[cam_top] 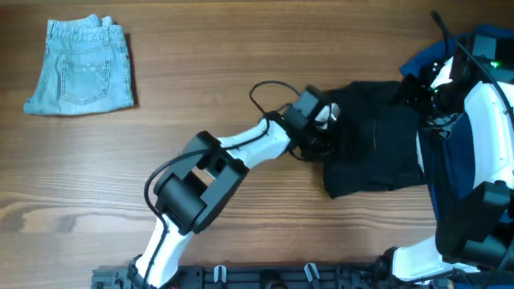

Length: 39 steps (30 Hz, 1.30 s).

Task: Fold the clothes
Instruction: 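Reach the left gripper toward the left side of the folded pants, then grasp the folded black pants with the left gripper and drag them to the upper left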

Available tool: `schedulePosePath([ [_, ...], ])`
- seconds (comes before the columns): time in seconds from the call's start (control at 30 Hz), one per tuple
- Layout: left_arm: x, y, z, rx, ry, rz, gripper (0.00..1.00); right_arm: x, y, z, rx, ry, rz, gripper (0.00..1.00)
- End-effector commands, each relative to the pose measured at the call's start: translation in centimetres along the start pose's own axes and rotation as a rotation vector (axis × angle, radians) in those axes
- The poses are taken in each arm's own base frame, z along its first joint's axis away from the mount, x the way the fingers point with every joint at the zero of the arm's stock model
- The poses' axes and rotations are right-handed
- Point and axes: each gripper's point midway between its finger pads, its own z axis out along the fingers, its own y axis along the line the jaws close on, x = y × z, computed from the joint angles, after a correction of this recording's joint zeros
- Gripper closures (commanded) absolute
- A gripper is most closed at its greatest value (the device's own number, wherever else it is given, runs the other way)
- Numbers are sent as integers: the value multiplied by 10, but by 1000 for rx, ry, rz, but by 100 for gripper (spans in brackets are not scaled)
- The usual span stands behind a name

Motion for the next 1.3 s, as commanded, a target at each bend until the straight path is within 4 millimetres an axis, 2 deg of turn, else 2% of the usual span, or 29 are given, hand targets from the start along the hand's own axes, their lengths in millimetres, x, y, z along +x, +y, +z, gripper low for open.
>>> schedulePosePath([
  [0.0,1,9,9,-32,-12,-18,50,-1,7,-8,-33,-12,-41,0],
  [0.03,-3,11,8,-41,-25,-21,69,-1,7,-8,-33,-12,-41,0],
  [0.07,-5,12,7,-42,-33,-20,81,-1,7,-8,-33,-12,-41,0],
  [0.1,-7,13,6,-47,-44,-18,92,-1,7,-8,-33,-12,-41,0],
  [0.13,-9,13,6,-50,-53,-3,96,0,7,-8,-32,-11,-41,0],
  [0.23,-18,19,2,-76,-88,17,96,1,6,-8,-31,-7,-40,0],
  [0.3,-34,30,-10,-89,-126,23,96,2,6,-8,-29,-3,-46,0],
  [0.47,-98,81,-76,-123,-271,50,96,3,6,-8,-28,4,-56,0],
  [0.6,-135,120,-130,-148,-382,20,96,4,6,-8,-27,6,-56,0],
  [0.7,-156,149,-171,-183,-459,34,96,5,5,-8,-26,9,-55,0],
  [0.77,-164,164,-189,-212,-497,31,96,7,4,-8,-23,18,-53,0],
  [0.83,-177,183,-219,-249,-559,22,96,10,3,-8,-19,32,-49,0],
  [0.9,-190,189,-245,-258,-612,25,96,12,3,-8,-16,41,-47,0],
  [1.0,-202,194,-275,-282,-648,40,96,18,1,-9,-9,64,-42,0],
  [1.1,-207,209,-309,-316,-682,37,96,21,0,-9,-6,75,-39,0],
  [1.27,-203,242,-349,-341,-728,-46,96,20,0,-9,-6,74,-40,0],
])
